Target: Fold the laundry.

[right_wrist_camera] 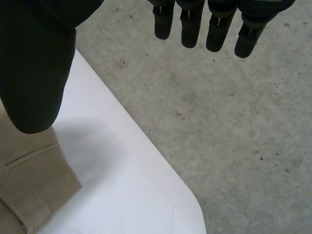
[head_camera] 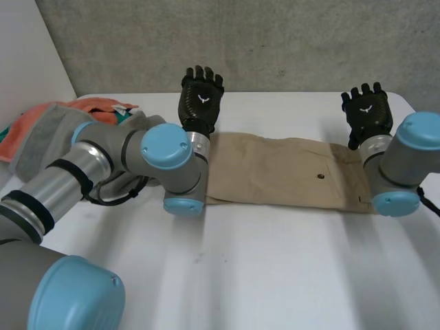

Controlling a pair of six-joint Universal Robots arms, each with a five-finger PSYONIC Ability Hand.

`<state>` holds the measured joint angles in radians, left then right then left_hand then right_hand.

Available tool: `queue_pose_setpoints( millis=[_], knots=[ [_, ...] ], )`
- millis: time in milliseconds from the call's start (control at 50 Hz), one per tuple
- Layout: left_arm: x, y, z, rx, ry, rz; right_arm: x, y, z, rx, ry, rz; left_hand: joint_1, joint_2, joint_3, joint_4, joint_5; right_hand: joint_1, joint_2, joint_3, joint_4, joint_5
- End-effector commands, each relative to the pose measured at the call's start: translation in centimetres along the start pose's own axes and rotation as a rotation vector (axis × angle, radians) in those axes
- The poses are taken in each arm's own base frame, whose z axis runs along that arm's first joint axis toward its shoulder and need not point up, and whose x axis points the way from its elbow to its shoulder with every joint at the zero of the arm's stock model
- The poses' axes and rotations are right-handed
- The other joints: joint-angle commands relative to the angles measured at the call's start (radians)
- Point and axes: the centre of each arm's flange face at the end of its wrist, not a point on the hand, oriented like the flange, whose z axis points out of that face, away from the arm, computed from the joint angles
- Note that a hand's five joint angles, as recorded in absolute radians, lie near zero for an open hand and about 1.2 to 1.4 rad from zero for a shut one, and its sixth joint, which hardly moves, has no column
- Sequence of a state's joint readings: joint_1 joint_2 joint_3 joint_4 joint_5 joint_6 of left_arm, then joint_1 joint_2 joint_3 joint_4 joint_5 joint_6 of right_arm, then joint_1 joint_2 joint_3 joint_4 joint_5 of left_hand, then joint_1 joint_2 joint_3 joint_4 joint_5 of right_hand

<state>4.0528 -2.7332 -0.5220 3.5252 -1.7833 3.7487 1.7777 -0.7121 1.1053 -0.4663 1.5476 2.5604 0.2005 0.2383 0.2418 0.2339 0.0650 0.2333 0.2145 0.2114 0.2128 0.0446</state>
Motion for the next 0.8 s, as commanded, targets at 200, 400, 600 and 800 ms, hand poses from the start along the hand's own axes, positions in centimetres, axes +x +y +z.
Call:
queue_pose_setpoints(
  millis=[200,400,600,800],
  knots=[
    [-4.1,-3.9,-6.4,-0.165,0.042,-0.083,2.8,-0.7,-10.9,-0.457,-0.318,0.266,-0.026,-0.064,-0.067,-0.059,-0.065,0.039,0.058,0.061,0.060,0.053],
    [-3.6,-4.5,-9.5,-0.183,0.155,-0.193,2.6,2.5,-10.3,-0.453,-0.296,0.265,-0.026,-0.064,-0.067,-0.059,-0.065,0.573,0.592,0.595,0.593,0.587],
    [-4.7,-5.2,-9.9,-0.177,0.147,-0.196,8.2,5.6,-9.0,-0.554,-0.047,0.171,-0.026,-0.064,-0.067,-0.059,-0.065,1.163,1.182,1.185,1.183,1.177],
    [-6.4,-7.1,-10.8,-0.152,0.128,-0.238,11.0,3.2,-8.9,-0.467,-0.026,-0.139,-0.026,-0.064,-0.067,-0.059,-0.065,1.163,1.182,1.185,1.183,1.177]
  ],
)
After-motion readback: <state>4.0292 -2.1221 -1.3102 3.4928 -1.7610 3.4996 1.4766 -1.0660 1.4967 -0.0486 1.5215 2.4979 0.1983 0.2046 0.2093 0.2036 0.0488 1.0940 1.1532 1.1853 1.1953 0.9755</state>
